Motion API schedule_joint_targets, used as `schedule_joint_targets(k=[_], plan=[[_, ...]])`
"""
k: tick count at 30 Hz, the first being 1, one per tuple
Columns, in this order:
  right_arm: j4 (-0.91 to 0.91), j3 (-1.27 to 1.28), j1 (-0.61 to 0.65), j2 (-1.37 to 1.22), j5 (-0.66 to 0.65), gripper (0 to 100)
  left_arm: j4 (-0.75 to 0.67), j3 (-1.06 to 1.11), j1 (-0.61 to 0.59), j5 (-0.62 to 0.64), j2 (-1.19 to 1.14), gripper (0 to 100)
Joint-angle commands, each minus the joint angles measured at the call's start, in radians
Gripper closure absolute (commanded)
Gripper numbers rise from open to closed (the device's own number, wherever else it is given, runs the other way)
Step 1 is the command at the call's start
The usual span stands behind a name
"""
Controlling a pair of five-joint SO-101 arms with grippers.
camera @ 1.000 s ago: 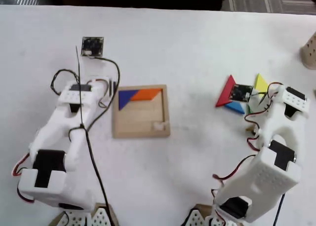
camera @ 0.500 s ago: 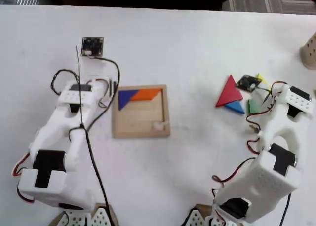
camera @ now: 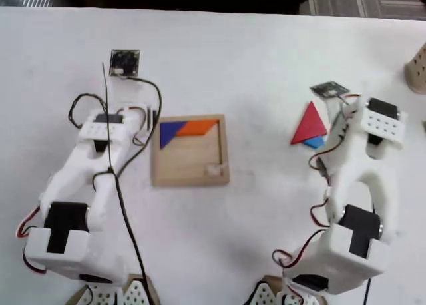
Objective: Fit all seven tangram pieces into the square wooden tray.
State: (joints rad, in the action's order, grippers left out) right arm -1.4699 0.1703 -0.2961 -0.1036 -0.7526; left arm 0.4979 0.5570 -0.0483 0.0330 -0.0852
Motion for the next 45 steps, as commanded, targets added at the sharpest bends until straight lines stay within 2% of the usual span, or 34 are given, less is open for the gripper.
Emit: schedule_joint_targets(k=[1, 12, 18, 23, 30, 33, 39, 45], plan=[[-0.021, -0.028, 0.139, 0.054, 0.114, 93.3, -0.020, -0.078, -0.041, -0.002, 0.008, 83], [-0.022, -0.135, 0.518, 0.047, 0.396, 93.2, -0.025, -0.089, -0.099, 0.002, 0.008, 83], [0.010, -0.187, 0.674, 0.044, 0.470, 92.9, -0.020, -0.106, -0.104, 0.002, 0.007, 83], [0.111, -0.192, 0.791, 0.022, 0.520, 92.9, -0.018, -0.114, -0.120, 0.002, 0.004, 83], [0.309, -0.215, 0.849, -0.168, 0.535, 92.9, -0.018, -0.114, -0.125, 0.002, 0.005, 83], [0.378, -0.218, 0.857, -0.243, 0.586, 92.9, -0.018, -0.114, -0.125, 0.002, 0.005, 83], [0.328, -0.287, 0.909, -0.306, 0.591, 92.5, -0.018, -0.114, -0.125, 0.002, 0.005, 83], [0.308, -0.310, 0.941, -0.369, 0.589, 77.2, -0.018, -0.114, -0.125, 0.002, 0.005, 83]])
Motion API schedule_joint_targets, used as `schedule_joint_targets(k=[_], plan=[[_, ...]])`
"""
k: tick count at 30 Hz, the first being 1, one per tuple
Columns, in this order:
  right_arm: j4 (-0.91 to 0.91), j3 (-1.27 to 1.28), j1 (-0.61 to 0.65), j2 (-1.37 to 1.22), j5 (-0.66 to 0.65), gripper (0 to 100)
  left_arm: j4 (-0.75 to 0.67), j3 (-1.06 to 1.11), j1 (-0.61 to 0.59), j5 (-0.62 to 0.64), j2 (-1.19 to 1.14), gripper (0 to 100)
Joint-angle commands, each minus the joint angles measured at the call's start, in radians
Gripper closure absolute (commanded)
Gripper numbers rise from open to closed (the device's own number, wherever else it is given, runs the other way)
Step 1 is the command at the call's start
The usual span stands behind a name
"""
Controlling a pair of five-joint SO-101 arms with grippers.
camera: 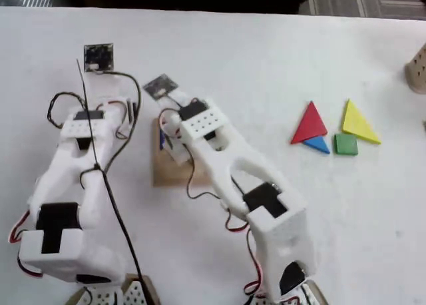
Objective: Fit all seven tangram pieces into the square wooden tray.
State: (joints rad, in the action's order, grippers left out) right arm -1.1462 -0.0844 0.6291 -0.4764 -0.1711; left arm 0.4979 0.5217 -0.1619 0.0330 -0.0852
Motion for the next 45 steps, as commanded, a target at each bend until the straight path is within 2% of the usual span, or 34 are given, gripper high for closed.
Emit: schedule_joint_targets(k=[1, 5, 9, 12, 15, 17, 23, 25, 31, 38, 45], plan=[[-0.024, -0.064, 0.016, 0.001, 0.008, 75.2, -0.018, -0.077, -0.012, 0.002, 0.005, 83], [-0.110, -0.135, 0.008, 0.001, 0.008, 74.6, -0.018, -0.075, -0.012, 0.002, 0.007, 83], [-0.312, -0.270, -0.021, 0.002, -0.034, 75.6, -0.018, -0.072, -0.005, 0.002, 0.007, 83], [-0.447, -0.338, -0.073, 0.002, -0.054, 82.4, -0.018, -0.072, -0.004, 0.002, 0.008, 83], [-0.467, -0.339, -0.150, -0.002, -0.080, 93.3, -0.018, -0.072, -0.004, 0.002, 0.008, 83], [-0.453, -0.325, -0.211, -0.008, -0.098, 98.7, -0.017, -0.072, -0.004, 0.002, 0.008, 83], [-0.349, -0.118, -0.328, 0.093, -0.098, 98.0, 0.054, -0.068, 0.016, 0.037, 0.053, 83], [-0.292, 0.003, -0.343, 0.162, -0.097, 98.0, 0.068, -0.031, 0.042, 0.035, 0.091, 83], [-0.025, 0.434, -0.414, 0.389, -0.097, 98.0, -0.008, 0.123, 0.128, 0.035, 0.217, 83], [0.054, 0.712, -0.582, 0.596, -0.143, 98.0, -0.018, 0.239, 0.269, 0.035, 0.341, 83], [0.054, 0.855, -0.730, 0.691, -0.215, 98.0, -0.011, 0.270, 0.499, 0.043, 0.386, 83]])
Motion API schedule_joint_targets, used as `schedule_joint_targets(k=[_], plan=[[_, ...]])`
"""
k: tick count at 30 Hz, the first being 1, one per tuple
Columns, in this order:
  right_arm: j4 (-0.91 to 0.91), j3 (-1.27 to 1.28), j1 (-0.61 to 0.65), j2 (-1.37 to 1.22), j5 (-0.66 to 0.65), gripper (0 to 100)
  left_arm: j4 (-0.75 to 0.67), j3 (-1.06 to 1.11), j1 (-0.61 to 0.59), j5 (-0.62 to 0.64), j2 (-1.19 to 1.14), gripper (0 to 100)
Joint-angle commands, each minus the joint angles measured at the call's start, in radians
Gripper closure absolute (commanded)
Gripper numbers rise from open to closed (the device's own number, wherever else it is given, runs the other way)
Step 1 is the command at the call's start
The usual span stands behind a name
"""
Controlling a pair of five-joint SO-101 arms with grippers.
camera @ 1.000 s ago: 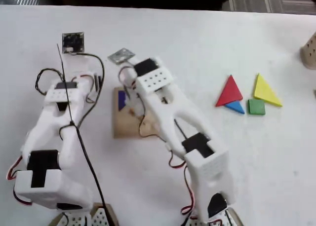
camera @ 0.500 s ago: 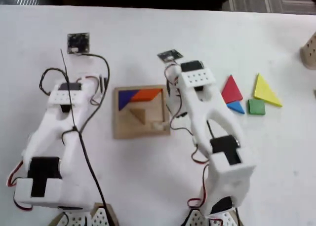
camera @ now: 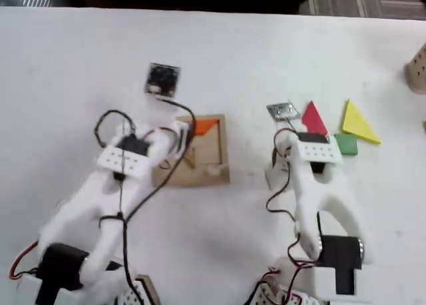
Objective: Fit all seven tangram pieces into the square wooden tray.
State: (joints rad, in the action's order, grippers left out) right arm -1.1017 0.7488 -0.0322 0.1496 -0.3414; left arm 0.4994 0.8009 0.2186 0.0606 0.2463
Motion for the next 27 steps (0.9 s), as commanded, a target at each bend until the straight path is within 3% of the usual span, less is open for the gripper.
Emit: schedule_joint_targets(k=[1, 6, 12, 18, 24, 27], plan=[[0.010, 0.037, -0.091, 0.077, -0.064, 98.0, -0.011, -0.009, 0.140, 0.015, 0.050, 84], [0.079, 0.124, -0.160, 0.120, -0.127, 98.0, 0.014, -0.034, 0.174, 0.015, -0.004, 98], [0.088, 0.138, -0.159, 0.125, -0.147, 98.0, 0.021, -0.046, 0.170, 0.009, -0.054, 98], [0.124, 0.157, -0.157, 0.122, -0.149, 98.0, 0.173, -0.049, 0.173, 0.006, -0.054, 98], [0.136, 0.161, -0.157, 0.124, -0.149, 98.0, 0.262, -0.043, 0.274, -0.204, -0.062, 98], [0.136, 0.161, -0.157, 0.124, -0.149, 98.0, 0.256, -0.029, 0.292, -0.201, -0.062, 98]])
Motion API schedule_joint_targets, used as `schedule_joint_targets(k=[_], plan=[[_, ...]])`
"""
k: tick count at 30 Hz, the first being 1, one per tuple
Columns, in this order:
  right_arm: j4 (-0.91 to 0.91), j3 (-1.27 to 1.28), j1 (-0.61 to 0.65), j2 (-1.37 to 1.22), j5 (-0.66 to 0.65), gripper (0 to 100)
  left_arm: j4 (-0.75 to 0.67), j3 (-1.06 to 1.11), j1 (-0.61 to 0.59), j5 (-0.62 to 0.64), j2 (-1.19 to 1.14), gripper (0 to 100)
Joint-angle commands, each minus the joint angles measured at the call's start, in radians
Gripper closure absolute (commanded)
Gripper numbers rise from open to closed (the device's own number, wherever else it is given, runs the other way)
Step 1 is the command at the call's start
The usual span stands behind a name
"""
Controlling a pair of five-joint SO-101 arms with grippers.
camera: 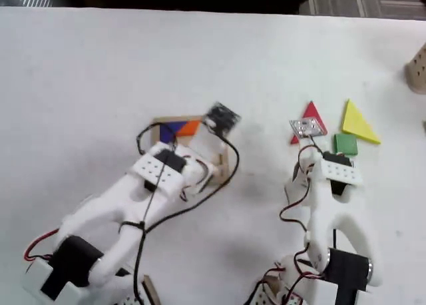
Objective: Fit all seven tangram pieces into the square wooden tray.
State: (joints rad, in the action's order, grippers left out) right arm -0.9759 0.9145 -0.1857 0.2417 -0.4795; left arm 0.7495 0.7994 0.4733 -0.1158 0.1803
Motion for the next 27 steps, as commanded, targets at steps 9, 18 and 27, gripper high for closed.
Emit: schedule_joint_targets(k=[9, 18, 27], plan=[[0.010, -0.003, 0.012, 0.031, -0.011, 98.0, -0.126, 0.035, 0.097, -0.021, 0.002, 98], [0.008, -0.003, 0.007, 0.031, -0.011, 98.0, -0.048, -0.152, -0.008, -0.020, -0.193, 98], [0.008, -0.003, 0.005, 0.031, -0.011, 98.0, 0.005, -0.173, -0.107, -0.028, -0.160, 98]])
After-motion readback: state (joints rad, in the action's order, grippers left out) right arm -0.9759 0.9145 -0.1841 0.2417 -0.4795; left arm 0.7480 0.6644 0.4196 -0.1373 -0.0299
